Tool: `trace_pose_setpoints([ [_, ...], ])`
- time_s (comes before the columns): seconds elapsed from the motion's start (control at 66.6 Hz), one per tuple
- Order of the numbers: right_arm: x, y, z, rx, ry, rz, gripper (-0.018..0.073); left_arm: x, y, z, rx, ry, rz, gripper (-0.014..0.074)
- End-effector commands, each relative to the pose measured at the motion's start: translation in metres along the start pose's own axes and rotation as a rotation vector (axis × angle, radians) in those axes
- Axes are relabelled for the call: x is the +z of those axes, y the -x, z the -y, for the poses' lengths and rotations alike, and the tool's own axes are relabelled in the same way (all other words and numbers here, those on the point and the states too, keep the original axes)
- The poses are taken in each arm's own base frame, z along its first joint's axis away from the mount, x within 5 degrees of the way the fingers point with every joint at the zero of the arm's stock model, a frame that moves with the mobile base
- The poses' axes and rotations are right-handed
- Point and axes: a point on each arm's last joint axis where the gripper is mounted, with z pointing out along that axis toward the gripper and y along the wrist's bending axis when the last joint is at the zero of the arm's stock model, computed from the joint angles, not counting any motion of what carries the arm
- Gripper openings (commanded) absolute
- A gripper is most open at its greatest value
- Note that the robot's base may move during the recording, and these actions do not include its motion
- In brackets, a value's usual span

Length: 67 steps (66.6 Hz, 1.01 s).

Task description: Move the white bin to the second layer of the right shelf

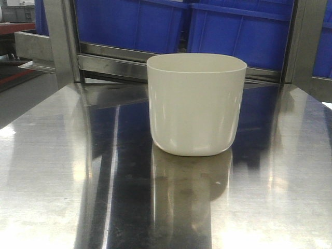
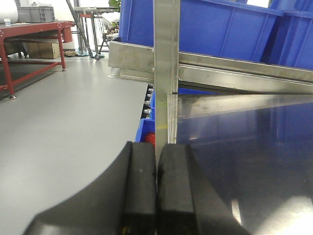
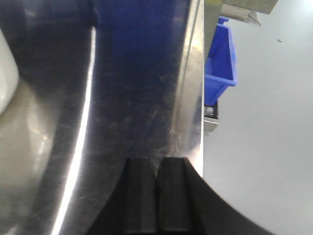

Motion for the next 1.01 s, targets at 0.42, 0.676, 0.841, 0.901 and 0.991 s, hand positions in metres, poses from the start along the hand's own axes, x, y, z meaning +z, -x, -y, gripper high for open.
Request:
trace_pose_setpoints([
  [0.42, 0.056, 0.090, -0.049, 0.044, 0.010, -0.206, 0.0241, 0.000, -0.004, 0.000, -0.011, -0.003, 0.060, 0.0085],
  [0.676, 0.064, 0.139, -0.083, 0.118, 0.067, -0.164, 0.0340, 0.000, -0.004, 0.000, -0.011, -0.003, 0.060, 0.0085],
  [0.841, 0.059, 0.157, -0.100, 0.134, 0.075, -0.201, 0.0340, 0.000, -0.004, 0.000, -0.011, -0.003, 0.060, 0.0085],
  [0.901, 0.058, 0.164, -0.103, 0.144, 0.074, -0.212, 0.0340, 0.000, -0.004, 0.000, -0.011, -0.003, 0.060, 0.0085],
  [0.991, 0.061, 0.176, -0.106, 0.167, 0.058, -0.242, 0.0340, 0.000, -0.004, 0.000, -0.011, -0.003, 0.060, 0.0085],
])
